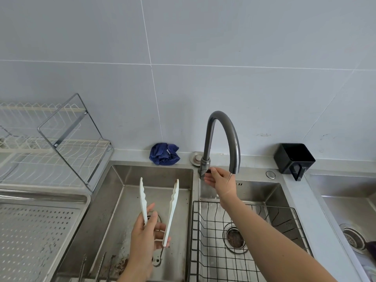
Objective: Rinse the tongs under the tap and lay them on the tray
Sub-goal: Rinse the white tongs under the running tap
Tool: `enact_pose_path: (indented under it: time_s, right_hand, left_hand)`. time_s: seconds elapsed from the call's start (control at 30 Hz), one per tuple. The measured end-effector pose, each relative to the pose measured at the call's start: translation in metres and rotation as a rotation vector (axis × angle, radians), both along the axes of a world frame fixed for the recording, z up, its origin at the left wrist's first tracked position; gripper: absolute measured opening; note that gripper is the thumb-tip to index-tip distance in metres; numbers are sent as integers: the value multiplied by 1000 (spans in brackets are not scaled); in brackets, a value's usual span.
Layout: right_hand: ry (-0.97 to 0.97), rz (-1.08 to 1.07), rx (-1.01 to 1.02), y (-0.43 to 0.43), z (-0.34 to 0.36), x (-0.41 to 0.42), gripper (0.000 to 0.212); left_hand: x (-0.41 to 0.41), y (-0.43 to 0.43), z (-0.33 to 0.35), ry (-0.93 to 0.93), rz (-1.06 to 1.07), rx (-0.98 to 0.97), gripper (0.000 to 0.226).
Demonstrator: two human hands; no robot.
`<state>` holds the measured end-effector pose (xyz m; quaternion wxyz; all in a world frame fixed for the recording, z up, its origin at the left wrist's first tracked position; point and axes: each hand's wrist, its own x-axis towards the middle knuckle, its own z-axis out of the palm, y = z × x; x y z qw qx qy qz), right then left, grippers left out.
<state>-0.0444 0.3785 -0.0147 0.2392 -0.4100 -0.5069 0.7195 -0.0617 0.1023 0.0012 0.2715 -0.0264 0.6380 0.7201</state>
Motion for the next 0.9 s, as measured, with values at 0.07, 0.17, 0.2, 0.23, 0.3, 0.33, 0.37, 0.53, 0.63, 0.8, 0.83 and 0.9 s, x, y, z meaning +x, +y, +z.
enact_pose_path:
  time_s: [0.07,0.17,0.2,0.23,0.3,0.33,0.37,0.53,0.63,0.8,0.83,0.9]
  right_hand:
    - [4,-1,9,0,0,0,25]
    - [2,7,24,0,-1,0,24]
    - [1,10,28,0,0,1,23]
    - [2,12,32,0,0,1,23]
    - [10,13,37,0,0,2,23]
    - [15,13,37,-1,0,2,23]
    - [22,12,33,-1,1,2,23]
    - [16,4,30,-1,0,2,24]
    - [1,-3,30,-2,1,1,24]
    - [14,-19,30,-6,4,4,28]
    - [22,-22,21,-7,4,4,29]
    - [30,-19,6,-7,6,4,31]
  left_hand:
    - [0,0,0,3,-1,-4,25]
    - [-1,-1,1,9,0,-9,25]
    - [-1,-1,1,11,1,-10,24]
    - [-1,0,1,12,2,-11,24]
    - [0,0,1,11,7,-9,23]
    - [1,1,1,11,7,-11,23]
    - [2,0,2,12,7,-10,23]
    - [3,-1,1,7,15,0,22]
    - [3,-1,1,8,16,-6,21]
    - [4,-1,1,14,11,-10,22]
    - [4,-1,1,13,13,-9,22]
    - [4,-1,1,7,16,-7,22]
